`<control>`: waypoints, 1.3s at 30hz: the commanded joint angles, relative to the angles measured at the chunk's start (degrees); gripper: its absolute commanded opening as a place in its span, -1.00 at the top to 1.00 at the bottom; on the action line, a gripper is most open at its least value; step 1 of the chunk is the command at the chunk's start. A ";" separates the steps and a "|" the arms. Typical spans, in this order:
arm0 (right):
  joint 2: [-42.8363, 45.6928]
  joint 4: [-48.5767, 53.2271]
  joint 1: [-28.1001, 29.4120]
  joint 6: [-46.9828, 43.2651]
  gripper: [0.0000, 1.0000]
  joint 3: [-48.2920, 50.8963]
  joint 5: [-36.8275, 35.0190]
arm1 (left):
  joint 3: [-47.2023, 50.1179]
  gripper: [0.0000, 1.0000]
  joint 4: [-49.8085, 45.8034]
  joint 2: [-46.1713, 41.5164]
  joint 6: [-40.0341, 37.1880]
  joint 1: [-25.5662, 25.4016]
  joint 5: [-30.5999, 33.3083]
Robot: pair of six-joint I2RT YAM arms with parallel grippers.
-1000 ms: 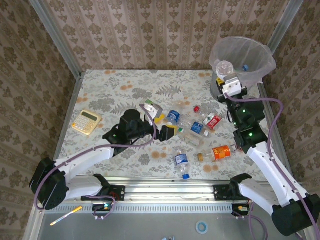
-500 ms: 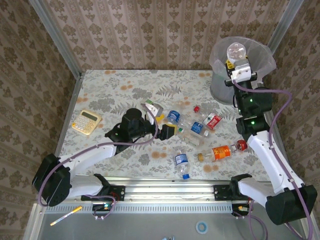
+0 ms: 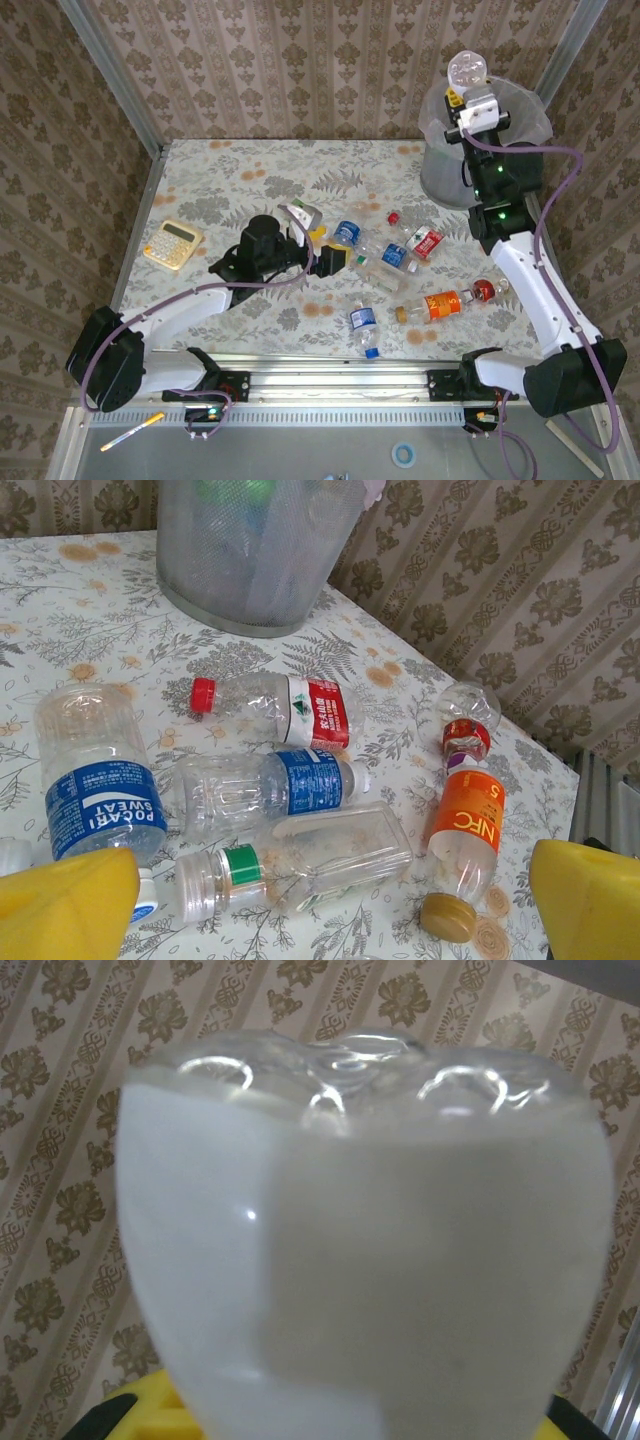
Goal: Throw the plastic bottles in the bin
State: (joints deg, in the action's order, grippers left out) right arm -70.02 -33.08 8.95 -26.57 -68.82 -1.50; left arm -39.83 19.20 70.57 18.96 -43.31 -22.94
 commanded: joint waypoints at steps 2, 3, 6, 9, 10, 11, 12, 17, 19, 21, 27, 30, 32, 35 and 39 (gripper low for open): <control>-2.32 -2.08 -0.36 -0.36 0.83 -4.49 -0.14 | 0.63 -0.99 2.29 -0.01 1.25 0.99 -1.95; -2.92 -1.98 -0.34 -0.04 0.83 -5.38 0.16 | 0.64 -1.00 2.50 0.01 1.30 1.14 -2.14; -5.02 -1.81 -0.38 0.30 0.83 -8.20 0.62 | 0.79 -0.99 2.61 0.19 1.38 1.47 -2.55; -7.45 -1.18 -0.34 -0.50 0.84 -11.26 -0.07 | 1.29 -1.00 3.12 -0.04 1.69 1.72 -2.77; -8.07 -0.90 -0.34 -1.11 0.83 -12.20 -0.32 | 1.46 -1.00 3.27 -0.10 1.69 1.74 -2.81; -8.88 -0.88 -0.34 -1.69 0.84 -13.15 -0.70 | 1.59 -1.00 3.24 -0.23 1.85 1.87 -2.79; -9.34 -0.93 -0.34 -2.33 0.83 -13.98 -0.93 | 1.82 -1.00 3.28 -0.34 1.94 1.91 -2.90; -13.45 -0.32 -0.76 -4.07 0.83 -17.40 -1.50 | 2.52 -0.99 3.41 -0.74 2.03 2.39 -3.16; -14.25 0.13 -1.04 -3.99 0.83 -18.50 -1.37 | 2.54 -0.99 3.47 -0.87 2.06 2.68 -3.29; -15.05 0.43 -1.38 -3.94 0.82 -19.54 -1.22 | 2.57 -0.99 3.62 -0.78 2.12 2.96 -3.49; -17.37 2.85 -2.51 -3.30 0.75 -22.38 -1.66 | 2.48 -1.00 3.85 -0.12 2.30 3.59 -4.17; -18.50 5.82 -2.71 -3.37 0.61 -24.70 -1.39 | 2.40 -1.00 3.99 0.01 2.35 3.73 -4.35; -19.71 10.19 -2.79 -3.06 0.59 -28.18 -1.97 | 2.40 -1.00 3.90 0.02 2.39 3.83 -4.44; -21.96 15.47 -2.89 -2.39 0.58 -33.24 -4.05 | 2.27 -0.99 3.91 0.20 2.44 4.00 -4.68; -24.52 19.33 -2.97 -0.83 0.47 -38.50 -8.04 | 2.02 -1.00 3.83 0.37 2.40 4.07 -5.04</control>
State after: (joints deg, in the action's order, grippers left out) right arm -93.10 -17.63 6.35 -29.23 -103.39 -4.75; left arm -37.89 21.30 70.57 20.84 -39.70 -26.55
